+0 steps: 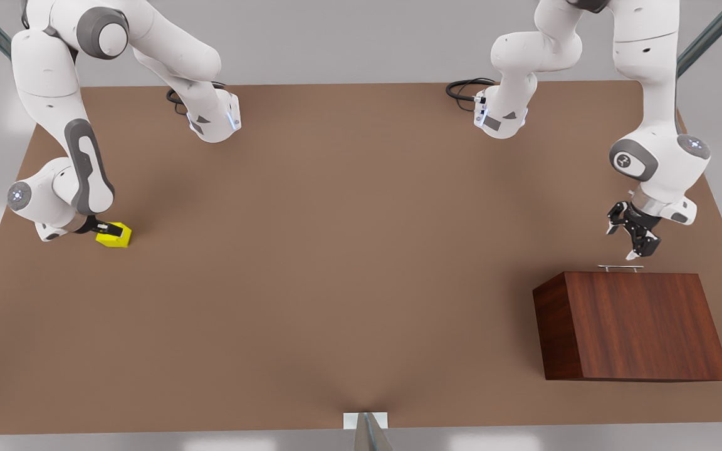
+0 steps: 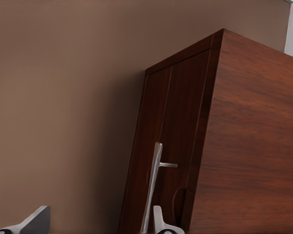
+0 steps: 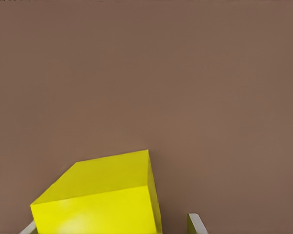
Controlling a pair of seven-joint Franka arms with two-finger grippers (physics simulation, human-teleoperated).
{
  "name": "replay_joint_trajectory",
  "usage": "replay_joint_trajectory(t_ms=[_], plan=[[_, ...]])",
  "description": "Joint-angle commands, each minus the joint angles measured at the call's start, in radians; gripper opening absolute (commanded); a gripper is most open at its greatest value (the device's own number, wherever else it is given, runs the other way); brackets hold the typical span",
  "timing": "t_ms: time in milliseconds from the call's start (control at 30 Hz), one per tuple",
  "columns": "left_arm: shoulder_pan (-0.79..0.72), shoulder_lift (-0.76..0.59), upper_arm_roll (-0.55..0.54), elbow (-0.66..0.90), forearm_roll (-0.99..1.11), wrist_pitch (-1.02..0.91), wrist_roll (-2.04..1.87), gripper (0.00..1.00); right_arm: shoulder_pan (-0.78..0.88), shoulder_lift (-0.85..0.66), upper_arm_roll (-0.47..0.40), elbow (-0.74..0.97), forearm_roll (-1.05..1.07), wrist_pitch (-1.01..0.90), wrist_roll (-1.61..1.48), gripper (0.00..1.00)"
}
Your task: Open the drawer with left arm, place the square in the middle with right arm, and place the square in the drawer with left arm
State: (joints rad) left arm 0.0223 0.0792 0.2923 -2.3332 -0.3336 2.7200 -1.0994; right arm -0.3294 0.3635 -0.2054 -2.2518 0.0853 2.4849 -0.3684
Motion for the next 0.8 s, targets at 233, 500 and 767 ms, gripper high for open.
replay_joint_trajectory(t_ms=[233, 500, 767], plan=[[0.005, 0.040, -0.001, 0.011, -0.016, 0.007, 0.294, 1.00, -0.005, 0.031, 0.003, 0.003, 0.002, 0.025, -0.037, 0.81], [0.007, 0.093, -0.025, 0.054, -0.081, 0.011, 0.294, 1.00, -0.005, 0.032, 0.004, 0.008, 0.002, 0.022, -0.037, 0.78], [0.013, 0.134, -0.027, 0.071, -0.088, 0.001, 0.294, 1.00, -0.002, -0.005, 0.034, 0.011, 0.002, -0.001, -0.029, 0.76]])
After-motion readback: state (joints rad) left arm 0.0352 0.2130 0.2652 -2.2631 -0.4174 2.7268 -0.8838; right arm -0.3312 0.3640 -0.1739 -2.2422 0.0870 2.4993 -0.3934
